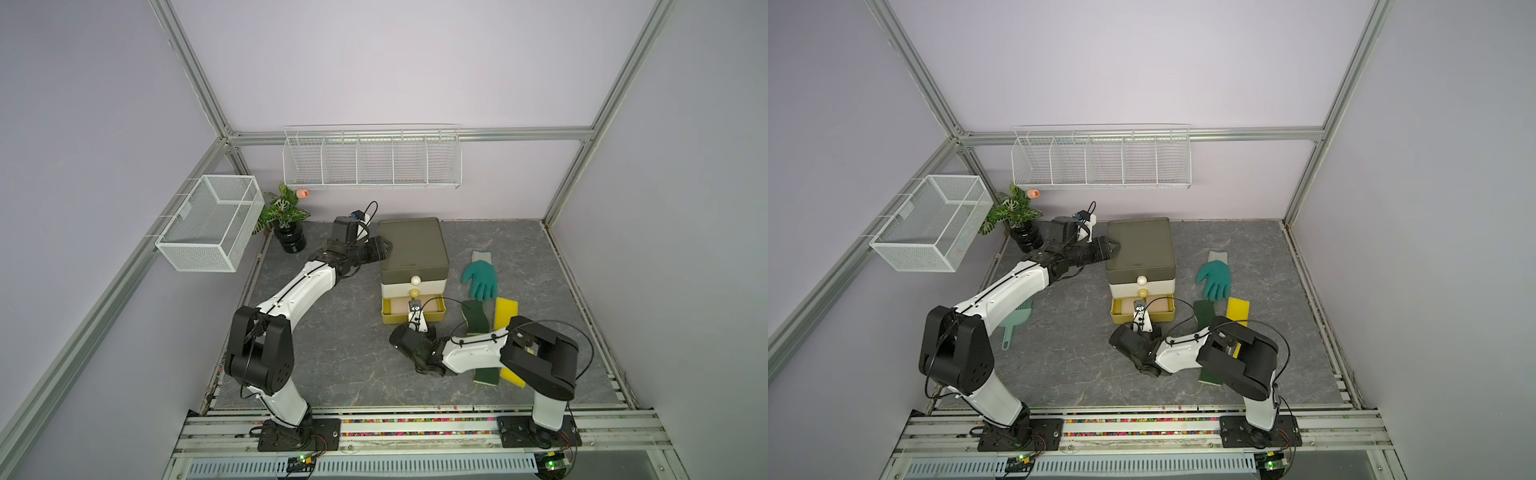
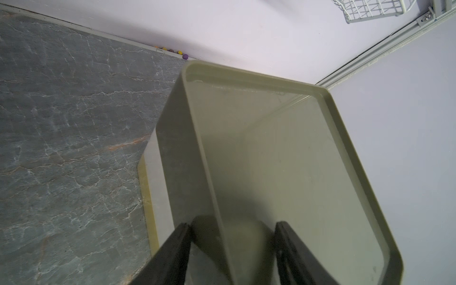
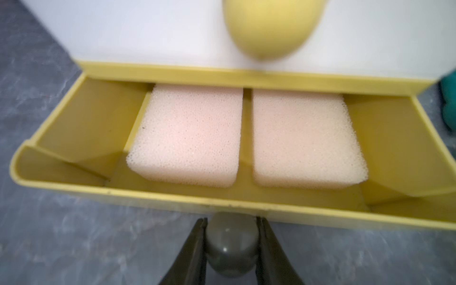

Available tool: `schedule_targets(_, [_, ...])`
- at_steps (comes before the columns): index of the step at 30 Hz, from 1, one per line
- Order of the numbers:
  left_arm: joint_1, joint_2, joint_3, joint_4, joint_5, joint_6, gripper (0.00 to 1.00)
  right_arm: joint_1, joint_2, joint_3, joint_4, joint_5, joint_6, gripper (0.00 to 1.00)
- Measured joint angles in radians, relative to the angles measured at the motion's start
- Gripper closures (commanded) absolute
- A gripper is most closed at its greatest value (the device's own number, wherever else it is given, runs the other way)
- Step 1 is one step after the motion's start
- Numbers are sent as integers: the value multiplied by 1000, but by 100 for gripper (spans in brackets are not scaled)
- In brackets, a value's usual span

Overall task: Take the sponge out of the drawer
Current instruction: Open the drawer in the storage box.

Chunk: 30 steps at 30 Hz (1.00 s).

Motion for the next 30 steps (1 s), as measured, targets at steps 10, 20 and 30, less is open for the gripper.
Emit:
schedule_targets(10, [0, 0, 0, 0, 0, 0, 42, 127, -81, -73, -90, 10, 108, 90])
schedule_targets(20, [0, -1, -2, 3, 0, 0, 41, 196, -91, -74, -150, 3, 180, 62])
schedule_targets(30, [-3, -24, -19, -6, 1, 3, 39, 232, -162, -77, -153, -71, 131, 31])
